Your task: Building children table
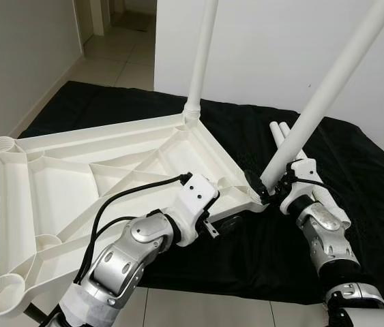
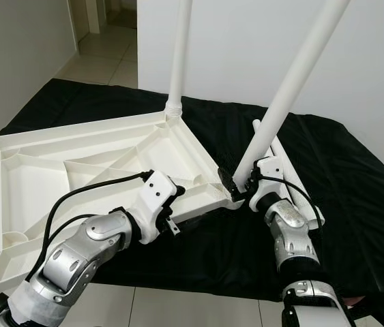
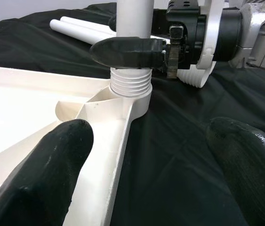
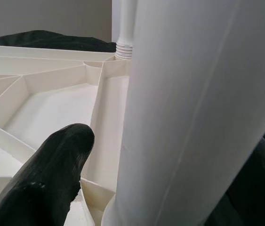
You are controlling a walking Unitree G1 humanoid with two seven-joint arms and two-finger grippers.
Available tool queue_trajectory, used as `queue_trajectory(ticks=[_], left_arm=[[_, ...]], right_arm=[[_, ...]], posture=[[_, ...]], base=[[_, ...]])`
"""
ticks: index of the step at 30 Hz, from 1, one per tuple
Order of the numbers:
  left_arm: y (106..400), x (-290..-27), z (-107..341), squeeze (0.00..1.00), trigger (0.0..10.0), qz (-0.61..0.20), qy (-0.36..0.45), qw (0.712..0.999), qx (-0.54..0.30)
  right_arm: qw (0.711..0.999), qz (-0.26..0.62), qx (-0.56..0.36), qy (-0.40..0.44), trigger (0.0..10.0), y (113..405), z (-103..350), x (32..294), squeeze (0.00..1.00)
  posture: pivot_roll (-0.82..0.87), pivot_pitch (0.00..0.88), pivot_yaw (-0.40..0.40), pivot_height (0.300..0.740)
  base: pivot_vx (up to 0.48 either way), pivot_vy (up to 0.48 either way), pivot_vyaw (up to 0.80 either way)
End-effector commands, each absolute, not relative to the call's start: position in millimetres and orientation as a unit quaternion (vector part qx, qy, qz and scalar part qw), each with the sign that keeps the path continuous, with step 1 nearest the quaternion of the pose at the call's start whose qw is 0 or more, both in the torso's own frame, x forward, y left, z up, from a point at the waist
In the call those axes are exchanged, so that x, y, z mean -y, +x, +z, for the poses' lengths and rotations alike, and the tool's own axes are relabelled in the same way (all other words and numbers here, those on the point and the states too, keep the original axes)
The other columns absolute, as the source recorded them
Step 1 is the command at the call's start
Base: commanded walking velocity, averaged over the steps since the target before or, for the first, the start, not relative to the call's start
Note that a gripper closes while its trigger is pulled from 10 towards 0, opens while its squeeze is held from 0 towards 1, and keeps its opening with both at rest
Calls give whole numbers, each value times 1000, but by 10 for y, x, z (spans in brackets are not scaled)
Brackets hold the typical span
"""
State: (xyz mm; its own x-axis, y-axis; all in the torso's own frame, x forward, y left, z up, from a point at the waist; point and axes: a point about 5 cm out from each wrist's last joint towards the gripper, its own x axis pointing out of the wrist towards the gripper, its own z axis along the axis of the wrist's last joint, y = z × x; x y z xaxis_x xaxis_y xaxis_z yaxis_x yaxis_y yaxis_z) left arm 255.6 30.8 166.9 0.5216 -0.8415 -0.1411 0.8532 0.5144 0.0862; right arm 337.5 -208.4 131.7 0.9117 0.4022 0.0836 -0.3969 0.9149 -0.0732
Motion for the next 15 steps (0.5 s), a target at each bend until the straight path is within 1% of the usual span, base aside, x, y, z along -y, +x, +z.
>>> queue_trajectory(ticks=[1,4,5,6,9,10,11,14,15], left_arm=[[2534,-274,1684,0,10000,-509,74,856,-43],[2537,-276,1688,0,10000,-509,73,857,-42],[2540,-276,1694,0,10000,-508,73,857,-41],[2545,-279,1698,0,10000,-507,73,858,-41],[2550,-282,1702,0,10000,-507,73,858,-40],[2551,-282,1703,0,10000,-506,73,858,-40],[2551,-283,1704,0,10000,-506,73,858,-40],[2554,-285,1706,0,10000,-506,73,859,-40],[2558,-291,1709,0,10000,-506,74,858,-40]], right_arm=[[978,200,37,-36,6431,3372,1292,2151,0],[979,200,34,-37,6706,3370,1283,2161,0],[979,198,31,-41,5804,3366,1269,2177,0],[980,194,28,-46,7137,3364,1255,2192,0],[980,190,26,-51,7137,3366,1241,2207,0],[980,191,23,-52,6627,3365,1230,2212,0],[980,191,22,-51,4627,3365,1222,2215,0],[980,192,20,-51,4627,3366,1216,2215,0],[980,193,15,-50,0,3369,1201,2214,0]], posture=[[-1,0,-81,740],[-1,0,-81,740],[-1,0,-81,740],[-3,0,-78,740],[-3,0,-78,740],[-3,0,-78,740],[-3,0,-78,740],[-1,0,-73,740],[-1,0,-73,740]], base=[[0,0,0],[0,0,0],[0,0,0],[0,0,0],[0,0,0],[0,0,0],[0,0,0],[0,0,0],[0,0,0]])
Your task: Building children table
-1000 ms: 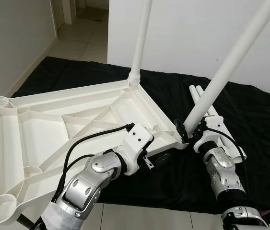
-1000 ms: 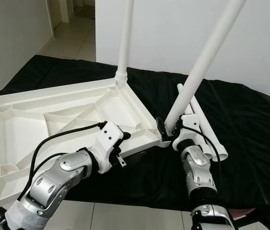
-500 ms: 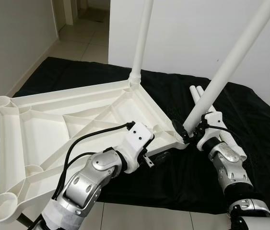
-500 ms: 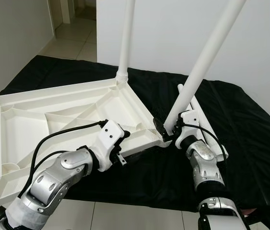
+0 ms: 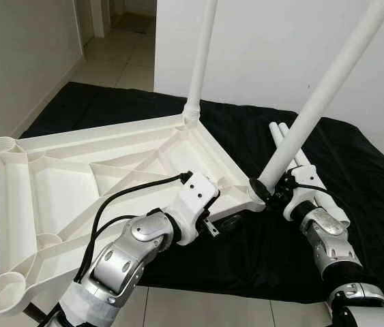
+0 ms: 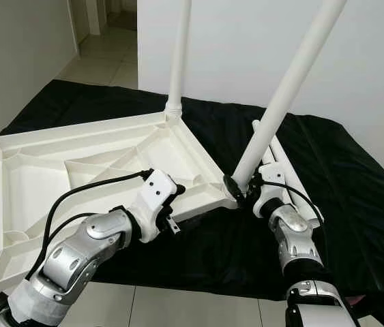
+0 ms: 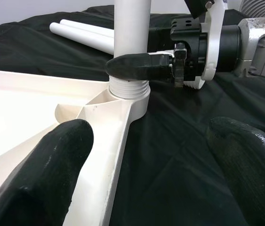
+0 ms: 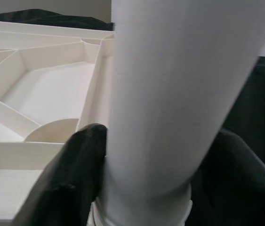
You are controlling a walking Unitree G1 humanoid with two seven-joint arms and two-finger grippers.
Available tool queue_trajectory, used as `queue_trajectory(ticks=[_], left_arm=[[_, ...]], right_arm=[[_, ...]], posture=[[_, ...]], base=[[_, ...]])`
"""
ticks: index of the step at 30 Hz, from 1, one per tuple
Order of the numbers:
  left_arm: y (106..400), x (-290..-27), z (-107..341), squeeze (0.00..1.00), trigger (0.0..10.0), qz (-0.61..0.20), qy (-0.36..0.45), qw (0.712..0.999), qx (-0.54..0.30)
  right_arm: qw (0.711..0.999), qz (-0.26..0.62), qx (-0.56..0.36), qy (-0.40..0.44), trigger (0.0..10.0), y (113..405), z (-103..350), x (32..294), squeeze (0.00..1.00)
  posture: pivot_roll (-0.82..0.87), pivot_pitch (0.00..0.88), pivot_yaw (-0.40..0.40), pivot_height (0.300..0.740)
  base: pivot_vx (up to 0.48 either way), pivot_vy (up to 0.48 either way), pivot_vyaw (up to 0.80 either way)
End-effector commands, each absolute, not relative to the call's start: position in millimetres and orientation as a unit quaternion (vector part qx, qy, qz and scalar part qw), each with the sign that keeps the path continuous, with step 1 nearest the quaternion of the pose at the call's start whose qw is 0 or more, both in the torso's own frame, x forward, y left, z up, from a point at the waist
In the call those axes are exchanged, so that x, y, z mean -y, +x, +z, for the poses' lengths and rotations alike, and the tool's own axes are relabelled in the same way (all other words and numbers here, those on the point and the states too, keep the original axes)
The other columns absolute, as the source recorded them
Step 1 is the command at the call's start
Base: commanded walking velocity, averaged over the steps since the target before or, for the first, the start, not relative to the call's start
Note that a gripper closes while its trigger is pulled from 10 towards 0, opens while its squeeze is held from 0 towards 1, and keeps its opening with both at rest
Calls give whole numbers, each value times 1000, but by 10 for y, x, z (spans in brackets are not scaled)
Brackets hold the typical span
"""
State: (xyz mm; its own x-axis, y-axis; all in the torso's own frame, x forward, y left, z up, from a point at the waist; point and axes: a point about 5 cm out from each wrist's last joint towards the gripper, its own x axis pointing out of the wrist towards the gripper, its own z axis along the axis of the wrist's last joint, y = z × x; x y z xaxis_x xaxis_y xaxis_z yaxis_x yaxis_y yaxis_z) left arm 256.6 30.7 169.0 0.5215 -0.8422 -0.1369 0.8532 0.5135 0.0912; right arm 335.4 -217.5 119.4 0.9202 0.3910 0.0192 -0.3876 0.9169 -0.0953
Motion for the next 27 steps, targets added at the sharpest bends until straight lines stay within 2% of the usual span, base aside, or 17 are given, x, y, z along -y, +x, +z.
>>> queue_trajectory(ticks=[1,11,12,14,15,21,27], left_arm=[[2558,-291,1709,0,10000,-506,74,858,-40],[2560,-299,1720,0,10000,-504,75,859,-38],[2561,-301,1722,0,10000,-504,75,860,-38],[2562,-303,1724,0,10000,-504,75,860,-38],[2563,-304,1726,0,10000,-504,75,860,-37],[2564,-310,1728,0,10000,-504,75,860,-36],[2560,-309,1731,0,10000,-505,73,859,-36]], right_arm=[[980,193,15,-50,0,3369,1201,2214,0],[981,189,5,-50,0,3366,1154,2226,0],[982,184,2,-50,6275,3367,1144,2230,0],[983,180,0,-49,6275,3368,1137,2234,0],[984,176,-6,-41,10000,3368,1122,2236,0],[987,156,-24,-3,10000,3366,1043,2231,0],[991,131,-23,-2,10000,3365,1021,2220,0]], posture=[[-1,0,-73,740],[2,0,-72,740],[2,0,-72,740],[2,0,-72,740],[2,0,-72,740],[0,0,-71,740],[0,0,-72,740]], base=[[0,0,0],[0,0,0],[0,0,0],[0,0,0],[0,0,0],[0,0,0],[0,0,0]])
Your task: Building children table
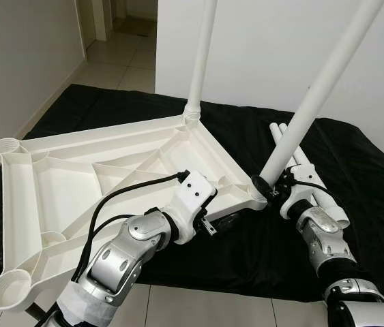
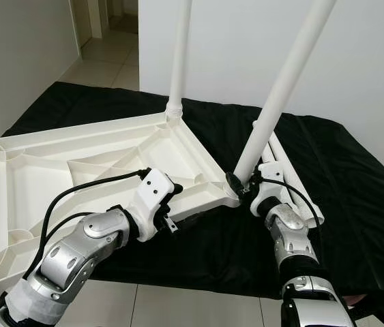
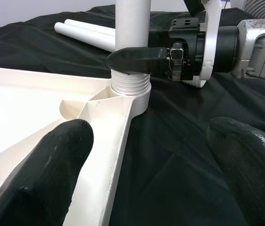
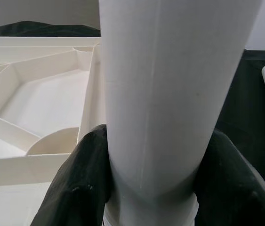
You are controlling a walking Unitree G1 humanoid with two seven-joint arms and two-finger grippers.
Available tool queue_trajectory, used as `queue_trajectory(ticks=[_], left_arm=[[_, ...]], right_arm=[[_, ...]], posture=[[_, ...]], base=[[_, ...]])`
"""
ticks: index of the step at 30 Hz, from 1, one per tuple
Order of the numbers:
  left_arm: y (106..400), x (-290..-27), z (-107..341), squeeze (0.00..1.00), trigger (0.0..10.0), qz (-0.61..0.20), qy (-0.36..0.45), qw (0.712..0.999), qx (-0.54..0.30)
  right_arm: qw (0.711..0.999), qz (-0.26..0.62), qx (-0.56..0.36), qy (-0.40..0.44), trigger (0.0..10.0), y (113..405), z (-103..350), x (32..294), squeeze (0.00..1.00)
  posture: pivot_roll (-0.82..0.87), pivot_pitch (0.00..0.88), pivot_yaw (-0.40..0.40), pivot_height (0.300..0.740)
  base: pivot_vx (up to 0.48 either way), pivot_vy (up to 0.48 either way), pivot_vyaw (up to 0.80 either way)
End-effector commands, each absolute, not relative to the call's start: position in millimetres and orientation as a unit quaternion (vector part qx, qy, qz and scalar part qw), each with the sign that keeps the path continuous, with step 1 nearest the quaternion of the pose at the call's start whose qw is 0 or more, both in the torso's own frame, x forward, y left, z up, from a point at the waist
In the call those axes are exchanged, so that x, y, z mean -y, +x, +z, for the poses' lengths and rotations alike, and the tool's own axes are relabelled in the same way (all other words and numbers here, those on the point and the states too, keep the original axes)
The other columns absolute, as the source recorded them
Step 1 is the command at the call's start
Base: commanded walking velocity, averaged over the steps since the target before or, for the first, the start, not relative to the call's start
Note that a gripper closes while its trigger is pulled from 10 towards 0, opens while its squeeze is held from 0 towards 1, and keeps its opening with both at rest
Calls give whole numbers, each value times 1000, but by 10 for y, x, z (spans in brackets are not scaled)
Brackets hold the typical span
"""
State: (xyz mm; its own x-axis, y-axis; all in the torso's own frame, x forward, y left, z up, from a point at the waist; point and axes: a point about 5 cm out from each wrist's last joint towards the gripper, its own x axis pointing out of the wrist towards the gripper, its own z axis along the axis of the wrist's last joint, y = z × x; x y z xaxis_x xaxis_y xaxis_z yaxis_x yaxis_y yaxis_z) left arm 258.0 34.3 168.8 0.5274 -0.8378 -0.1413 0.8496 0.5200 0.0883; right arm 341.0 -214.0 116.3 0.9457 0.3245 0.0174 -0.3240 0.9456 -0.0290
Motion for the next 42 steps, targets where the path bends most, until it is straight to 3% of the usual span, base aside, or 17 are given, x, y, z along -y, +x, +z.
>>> queue_trajectory(ticks=[1,8,16,21,27,40,41,42], left_arm=[[2560,-308,1731,0,10000,-505,73,859,-36],[2554,-301,1727,0,10000,-507,73,858,-36],[2551,-271,1716,0,10000,-510,72,856,-34],[2551,-262,1715,0,10000,-511,72,856,-33],[2540,-250,1717,0,10000,-514,71,854,-31],[2529,-270,1712,0,10000,-516,72,853,-34],[2531,-270,1710,0,10000,-515,73,853,-34],[2531,-270,1710,0,10000,-515,73,853,-34]], right_arm=[[992,127,-23,0,10000,3366,1019,2218,0],[996,89,-19,16,10000,3357,1000,2100,0],[998,-35,-23,39,10000,3301,999,1819,0],[997,-60,-21,43,10000,3257,1011,1719,0],[987,-139,-37,71,10000,3071,991,1560,0],[989,-106,-58,88,10000,2907,966,1410,0],[990,-101,-54,86,10000,2900,972,1407,996],[990,-101,-54,86,10000,2900,972,1407,996]], posture=[[0,0,-72,740],[-3,0,-79,740],[-11,0,-88,740],[-11,0,-89,740],[-13,0,-90,740],[-12,0,-87,740],[-12,0,-87,740],[-12,0,-87,740]], base=[[0,0,0],[0,0,0],[0,0,0],[0,0,0],[0,0,0],[0,0,0],[0,0,0],[0,0,0]])
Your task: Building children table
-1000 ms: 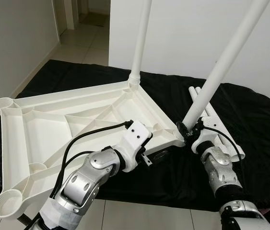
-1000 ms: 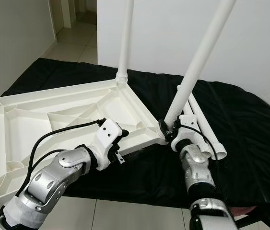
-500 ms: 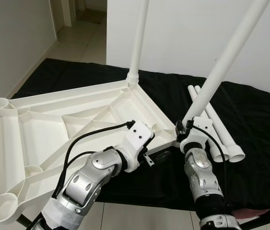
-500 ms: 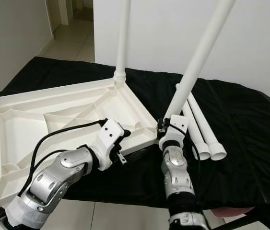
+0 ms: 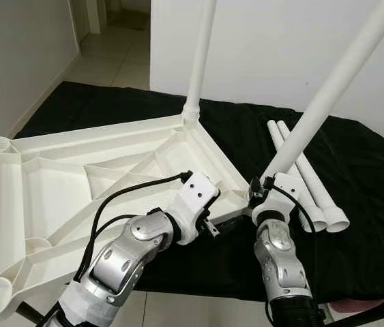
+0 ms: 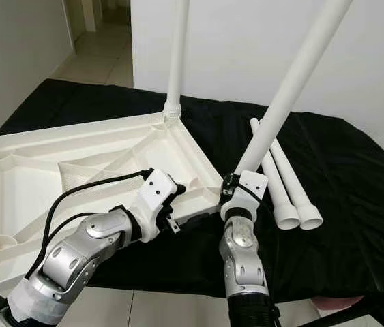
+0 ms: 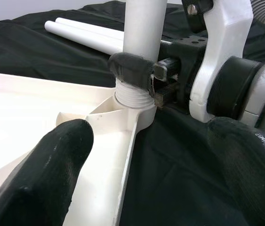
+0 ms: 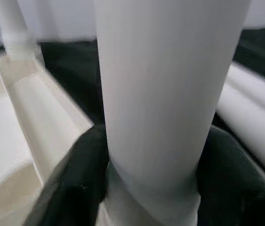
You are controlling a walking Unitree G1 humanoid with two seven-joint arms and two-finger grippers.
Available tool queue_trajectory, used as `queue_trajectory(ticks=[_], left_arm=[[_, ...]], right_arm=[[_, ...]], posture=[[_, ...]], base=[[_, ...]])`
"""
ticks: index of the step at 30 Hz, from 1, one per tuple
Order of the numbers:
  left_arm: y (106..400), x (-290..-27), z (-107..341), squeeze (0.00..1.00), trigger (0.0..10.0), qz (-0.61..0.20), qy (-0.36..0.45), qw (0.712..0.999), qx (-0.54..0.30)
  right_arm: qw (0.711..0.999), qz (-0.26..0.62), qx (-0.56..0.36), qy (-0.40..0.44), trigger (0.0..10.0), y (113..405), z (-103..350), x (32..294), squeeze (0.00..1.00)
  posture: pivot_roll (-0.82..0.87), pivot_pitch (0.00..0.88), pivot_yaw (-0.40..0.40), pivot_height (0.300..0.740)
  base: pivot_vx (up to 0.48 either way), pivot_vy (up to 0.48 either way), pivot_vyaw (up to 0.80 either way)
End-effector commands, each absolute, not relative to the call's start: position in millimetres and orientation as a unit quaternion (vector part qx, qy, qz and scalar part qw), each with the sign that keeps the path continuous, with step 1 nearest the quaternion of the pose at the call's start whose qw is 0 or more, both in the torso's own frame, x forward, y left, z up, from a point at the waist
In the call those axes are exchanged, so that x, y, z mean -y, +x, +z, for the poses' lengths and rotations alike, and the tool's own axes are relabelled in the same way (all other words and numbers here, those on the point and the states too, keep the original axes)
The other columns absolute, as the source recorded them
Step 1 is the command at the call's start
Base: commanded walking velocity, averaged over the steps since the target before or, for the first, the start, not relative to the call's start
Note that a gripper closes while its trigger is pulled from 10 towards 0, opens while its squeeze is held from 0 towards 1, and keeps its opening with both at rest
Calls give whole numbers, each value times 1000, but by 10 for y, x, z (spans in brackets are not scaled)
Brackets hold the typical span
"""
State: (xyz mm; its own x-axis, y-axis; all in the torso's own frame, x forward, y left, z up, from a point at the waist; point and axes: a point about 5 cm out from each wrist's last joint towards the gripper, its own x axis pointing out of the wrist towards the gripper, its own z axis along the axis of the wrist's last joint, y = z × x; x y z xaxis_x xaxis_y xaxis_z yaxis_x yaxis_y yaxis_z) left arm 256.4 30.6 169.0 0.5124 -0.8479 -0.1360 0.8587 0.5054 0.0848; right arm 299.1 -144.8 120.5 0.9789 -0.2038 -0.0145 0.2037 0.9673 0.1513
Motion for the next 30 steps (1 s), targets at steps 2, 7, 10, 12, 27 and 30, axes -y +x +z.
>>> queue_trajectory(ticks=[2,7,10,12,27,30], left_arm=[[2532,-269,1710,0,10000,-516,72,853,-34],[2545,-262,1720,0,10000,-516,71,853,-33],[2554,-259,1724,0,10000,-514,71,854,-33],[2558,-257,1725,0,10000,-514,72,854,-33],[2559,-249,1735,0,10000,-519,76,851,-33],[2565,-250,1739,0,10000,-519,76,851,-33]], right_arm=[[991,-95,-48,86,10000,2890,997,1394,1000],[995,-28,4,96,10000,2892,1158,1294,890],[996,-14,22,85,10000,2907,1201,1362,0],[997,-2,31,76,10000,2921,1222,1409,0],[992,122,35,7,10000,3147,1277,1808,0],[988,153,32,-10,10000,3202,1288,1844,0]], posture=[[-14,0,-86,740],[-19,0,-83,740],[-20,0,-82,740],[-18,0,-81,740],[-16,0,-76,740],[-16,0,-74,740]], base=[[0,0,0],[0,0,0],[0,0,0],[0,0,0],[0,0,0],[0,0,0]])
